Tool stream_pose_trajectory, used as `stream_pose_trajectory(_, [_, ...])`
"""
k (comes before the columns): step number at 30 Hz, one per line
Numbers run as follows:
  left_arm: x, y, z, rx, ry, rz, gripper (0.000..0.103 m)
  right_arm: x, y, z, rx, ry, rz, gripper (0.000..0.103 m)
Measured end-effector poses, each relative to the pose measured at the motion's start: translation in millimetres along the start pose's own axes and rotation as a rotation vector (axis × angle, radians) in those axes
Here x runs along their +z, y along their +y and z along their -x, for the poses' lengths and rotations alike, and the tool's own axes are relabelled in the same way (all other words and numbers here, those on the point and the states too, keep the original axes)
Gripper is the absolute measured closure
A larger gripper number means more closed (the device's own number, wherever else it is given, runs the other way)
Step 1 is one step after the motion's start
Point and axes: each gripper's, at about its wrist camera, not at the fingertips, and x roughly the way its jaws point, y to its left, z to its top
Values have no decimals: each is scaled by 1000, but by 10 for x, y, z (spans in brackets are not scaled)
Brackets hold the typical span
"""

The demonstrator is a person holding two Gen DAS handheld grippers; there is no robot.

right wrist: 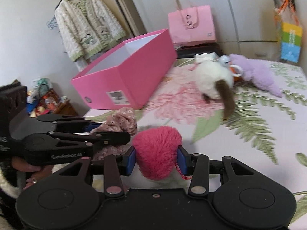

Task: Organize soft objects
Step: 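Carry the pompom into the pink box with the right tool while the left tool carries the scrunchie there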

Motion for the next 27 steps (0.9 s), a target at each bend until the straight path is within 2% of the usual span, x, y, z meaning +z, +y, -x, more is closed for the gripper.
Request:
stream_pose_trajectory(3, [-18,117,118,11,-2,-13,77,44,67,-53,56,22,-27,54])
stream_pose_trajectory(7, [7,279,275,-20,2,-12,77,134,200,-148,111,52,-33,54])
stream_pose_trajectory(10, [39,403,378,-38,5,-8,77,221,321,-241,142,94,-12,54])
stream_pose_trajectory(14, [103,577,519,-62,-16,19,77,377,507,-302,158,109,43,54])
stream_pose_trajectory(18, [262,743,661,-41,-75,26,77,603,695,-315,144,62,118,53])
stream_pose_trajectory(22, [510,872,762,-34,-139,18,77,932,843,-266,146,-28,176,53])
stream_pose_trajectory(27, [814,1049,741,36,-229,-16,76,1364,926,-352,109,-133,256,53])
